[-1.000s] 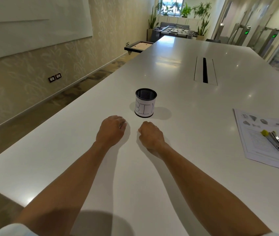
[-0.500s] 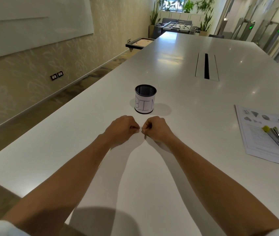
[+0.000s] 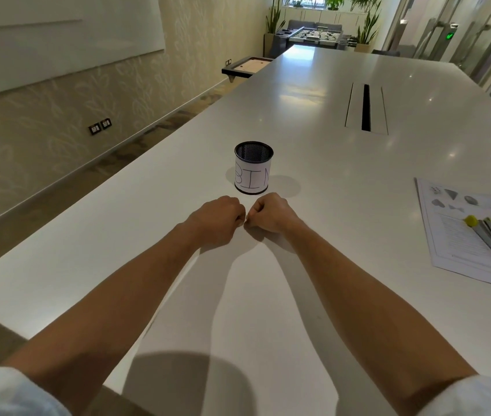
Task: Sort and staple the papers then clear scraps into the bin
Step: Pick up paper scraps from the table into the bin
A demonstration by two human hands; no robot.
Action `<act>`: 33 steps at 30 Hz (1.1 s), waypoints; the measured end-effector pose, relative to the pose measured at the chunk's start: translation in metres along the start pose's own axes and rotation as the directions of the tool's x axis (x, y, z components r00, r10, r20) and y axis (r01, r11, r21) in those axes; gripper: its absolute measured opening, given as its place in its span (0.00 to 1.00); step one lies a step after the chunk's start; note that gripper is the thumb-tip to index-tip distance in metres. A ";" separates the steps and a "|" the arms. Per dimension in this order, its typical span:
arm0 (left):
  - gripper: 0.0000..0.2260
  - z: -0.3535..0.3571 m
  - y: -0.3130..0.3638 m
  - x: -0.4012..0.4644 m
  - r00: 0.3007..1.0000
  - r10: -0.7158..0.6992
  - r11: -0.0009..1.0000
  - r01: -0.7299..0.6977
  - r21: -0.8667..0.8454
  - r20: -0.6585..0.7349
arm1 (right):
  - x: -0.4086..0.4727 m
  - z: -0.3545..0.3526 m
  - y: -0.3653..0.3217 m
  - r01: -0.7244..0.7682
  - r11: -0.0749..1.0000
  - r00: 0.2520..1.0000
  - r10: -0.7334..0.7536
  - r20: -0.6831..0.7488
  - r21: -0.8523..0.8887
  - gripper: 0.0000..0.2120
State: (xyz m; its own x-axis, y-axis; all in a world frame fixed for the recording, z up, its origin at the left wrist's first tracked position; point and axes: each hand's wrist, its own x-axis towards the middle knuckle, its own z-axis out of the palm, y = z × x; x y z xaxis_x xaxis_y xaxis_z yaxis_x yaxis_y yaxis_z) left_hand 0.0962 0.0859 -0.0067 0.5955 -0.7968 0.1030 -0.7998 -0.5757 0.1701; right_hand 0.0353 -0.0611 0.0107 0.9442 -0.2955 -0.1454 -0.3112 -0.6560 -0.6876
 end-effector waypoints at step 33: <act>0.12 -0.038 0.009 0.039 0.744 -0.380 0.858 0.063 -0.509 -0.549 | 0.026 -0.056 -0.015 0.353 0.923 0.873 -0.267 -0.408 0.151 0.05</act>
State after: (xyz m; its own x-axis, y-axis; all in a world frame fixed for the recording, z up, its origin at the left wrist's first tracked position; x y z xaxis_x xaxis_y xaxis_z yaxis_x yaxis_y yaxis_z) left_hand 0.1156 0.0564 0.0358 0.7891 -0.2733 0.5501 -0.6103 -0.4509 0.6514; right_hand 0.0581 -0.0983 0.0572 0.8632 -0.3663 0.3473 0.0622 -0.6055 -0.7934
